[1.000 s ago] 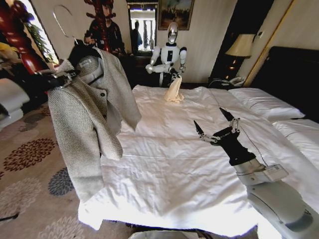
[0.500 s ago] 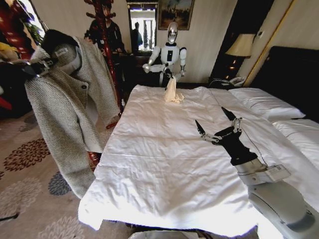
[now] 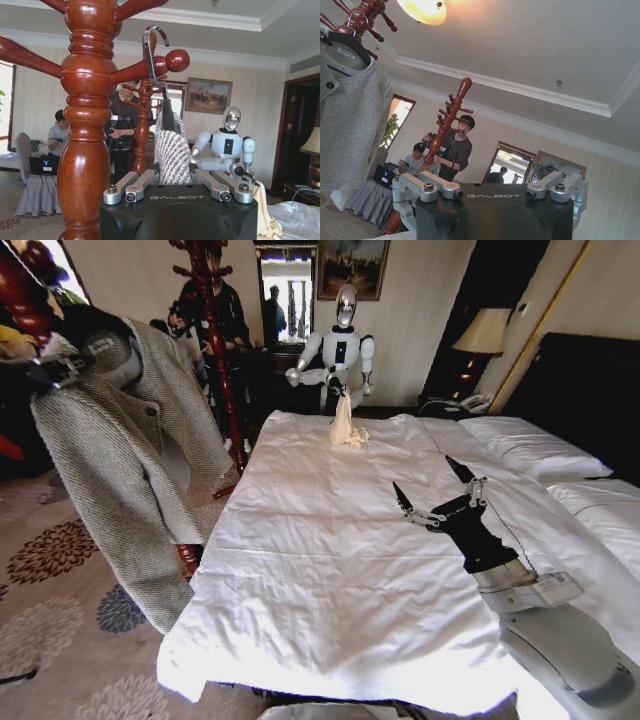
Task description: Pick up the clothes from the bed and hang them on the clothes hanger.
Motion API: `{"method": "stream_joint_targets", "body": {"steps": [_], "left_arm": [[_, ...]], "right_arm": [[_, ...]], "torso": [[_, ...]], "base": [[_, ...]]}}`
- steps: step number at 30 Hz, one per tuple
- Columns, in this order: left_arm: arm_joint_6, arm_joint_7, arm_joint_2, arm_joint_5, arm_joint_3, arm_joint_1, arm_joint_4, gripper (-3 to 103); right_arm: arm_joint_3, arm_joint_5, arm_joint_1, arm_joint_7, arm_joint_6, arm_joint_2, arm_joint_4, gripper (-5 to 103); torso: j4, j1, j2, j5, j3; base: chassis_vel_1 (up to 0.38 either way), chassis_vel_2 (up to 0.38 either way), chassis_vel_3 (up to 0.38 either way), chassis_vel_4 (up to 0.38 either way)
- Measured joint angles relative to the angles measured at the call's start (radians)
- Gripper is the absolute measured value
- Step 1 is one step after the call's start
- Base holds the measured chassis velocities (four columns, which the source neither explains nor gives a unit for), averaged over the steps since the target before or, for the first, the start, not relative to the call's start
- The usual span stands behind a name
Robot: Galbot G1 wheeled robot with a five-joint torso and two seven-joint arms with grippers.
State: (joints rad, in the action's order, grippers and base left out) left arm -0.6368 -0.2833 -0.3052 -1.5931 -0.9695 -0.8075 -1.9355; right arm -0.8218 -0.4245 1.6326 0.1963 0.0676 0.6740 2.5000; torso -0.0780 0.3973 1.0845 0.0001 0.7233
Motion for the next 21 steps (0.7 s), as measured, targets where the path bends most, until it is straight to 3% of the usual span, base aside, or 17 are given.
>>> {"method": "stream_joint_targets", "body": {"steps": [7, 15, 21], "left_arm": [[-0.004, 0.011, 0.009, 0.002, 0.010, 0.000, 0.034, 20], [-0.014, 0.077, 0.073, 0.007, 0.071, 0.013, 0.113, 20], [-0.017, 0.079, 0.077, 0.010, 0.085, 0.014, 0.116, 20]], "right_arm": [[0.002, 0.000, -0.001, 0.000, 0.000, 0.000, 0.000, 100], [0.010, 0.002, -0.005, 0.000, 0.000, 0.000, 0.000, 100], [0.010, 0.002, -0.007, -0.001, 0.003, -0.001, 0.000, 100]], "torso": [[0.0000, 0.000, 0.000, 0.0000, 0.000], [-0.0001, 0.000, 0.000, 0.0002, 0.000], [0.0000, 0.000, 0.000, 0.0000, 0.000]], "base": [[0.000, 0.000, 0.000, 0.000], [0.000, 0.000, 0.000, 0.000], [0.000, 0.000, 0.000, 0.000]]}}
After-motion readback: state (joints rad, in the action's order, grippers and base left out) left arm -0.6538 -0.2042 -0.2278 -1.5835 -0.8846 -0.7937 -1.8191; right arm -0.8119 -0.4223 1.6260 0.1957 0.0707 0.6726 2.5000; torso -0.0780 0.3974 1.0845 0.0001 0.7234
